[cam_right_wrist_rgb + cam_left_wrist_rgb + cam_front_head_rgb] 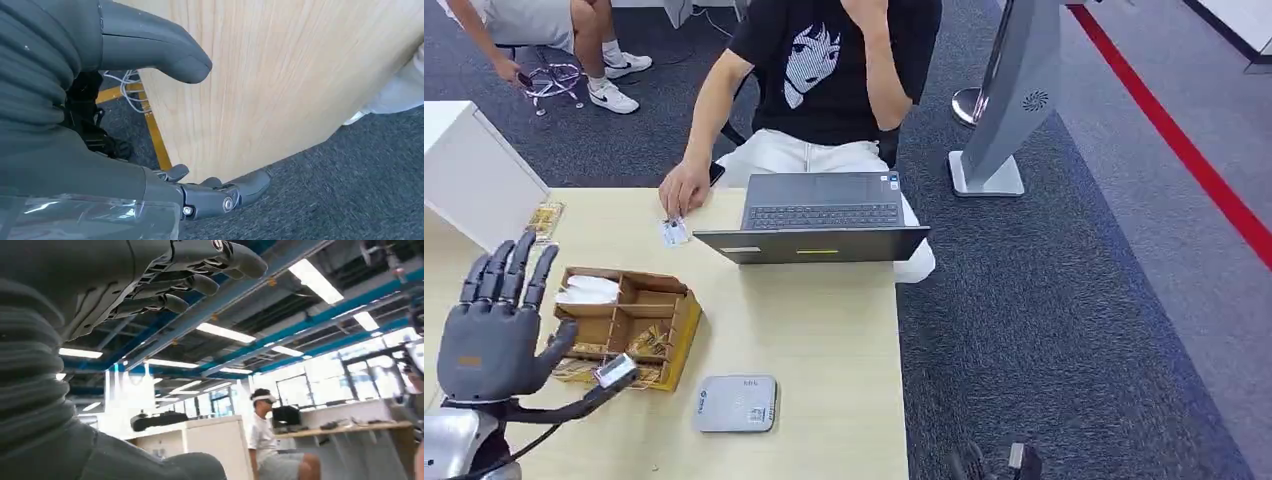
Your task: Pass the card to the sensor for recognition and then transmit it.
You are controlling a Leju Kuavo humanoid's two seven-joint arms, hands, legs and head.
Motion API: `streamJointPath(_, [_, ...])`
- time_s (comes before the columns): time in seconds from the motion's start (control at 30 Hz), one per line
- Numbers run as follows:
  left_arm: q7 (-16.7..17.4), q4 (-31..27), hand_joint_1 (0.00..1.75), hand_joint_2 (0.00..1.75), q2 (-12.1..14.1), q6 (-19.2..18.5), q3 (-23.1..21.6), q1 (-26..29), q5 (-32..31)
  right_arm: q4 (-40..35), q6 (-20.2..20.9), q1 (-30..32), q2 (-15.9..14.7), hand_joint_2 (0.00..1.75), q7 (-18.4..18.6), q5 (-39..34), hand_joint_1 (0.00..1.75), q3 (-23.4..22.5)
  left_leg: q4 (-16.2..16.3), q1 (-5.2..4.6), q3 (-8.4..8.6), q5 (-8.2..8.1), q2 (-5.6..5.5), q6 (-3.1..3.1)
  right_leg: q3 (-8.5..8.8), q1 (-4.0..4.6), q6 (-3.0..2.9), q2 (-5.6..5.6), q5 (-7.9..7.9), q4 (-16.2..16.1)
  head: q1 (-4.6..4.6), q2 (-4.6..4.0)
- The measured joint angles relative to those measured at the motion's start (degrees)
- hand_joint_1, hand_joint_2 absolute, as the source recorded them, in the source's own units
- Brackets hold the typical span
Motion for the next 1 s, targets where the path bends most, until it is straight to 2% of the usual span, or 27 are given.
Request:
streamJointPath(0.23, [-1.02, -0.37, 0.00, 1.75, 1.07, -0.35, -1.42, 1.05, -0.94, 0.11, 0.09, 0.03, 0.00, 1.75, -0.11, 0.06, 0.00, -0.44, 0.00, 0.00, 0.00, 0.01, -0.01, 0.00, 0.03, 0.00, 0.00, -0.01, 0.01, 0.00, 0.00, 0.00])
streamJointPath(0.4, [-2.67, -1.77, 0.00, 1.75, 1.86, 0.83, -6.00, 2.51, -4.33, 0.26, -0.13, 0.04, 0.00, 1.75, -1.01, 0.11, 0.00, -0.77, 0.00, 0.00, -0.01, 0.00, -0.02, 0.00, 0.02, 0.00, 0.00, -0.01, 0.00, -0.01, 0.02, 0.02])
streamJointPath(0.5, [-2.58, -3.20, 0.00, 1.75, 1.97, 0.59, -9.25, 2.52, -4.09, 0.28, -0.22, 0.05, 0.00, 1.75, -1.16, 0.15, 0.00, -0.88, 0.00, -0.01, -0.01, 0.00, -0.02, 0.00, 0.02, 0.00, 0.00, -0.01, 0.00, -0.02, 0.00, 0.00])
streamJointPath(0.6, [-1.68, -3.56, 0.00, 1.75, 2.41, -1.46, -11.76, 2.35, -4.20, 0.33, -0.24, 0.06, 0.00, 1.75, -1.20, 0.59, 0.00, -1.14, 0.00, 0.00, -0.01, 0.00, -0.02, 0.00, 0.01, 0.00, 0.00, -0.02, 0.00, -0.01, 0.00, 0.00])
streamJointPath(1.0, [-1.60, -3.04, 0.00, 1.75, 2.99, -1.49, -15.17, 2.27, -5.05, 0.63, -0.28, 0.08, 0.00, 1.75, -1.66, 1.25, 0.00, -1.68, 0.00, -0.01, -0.02, 0.00, -0.02, 0.00, 0.03, 0.00, 0.00, -0.02, 0.00, -0.01, 0.00, 0.02])
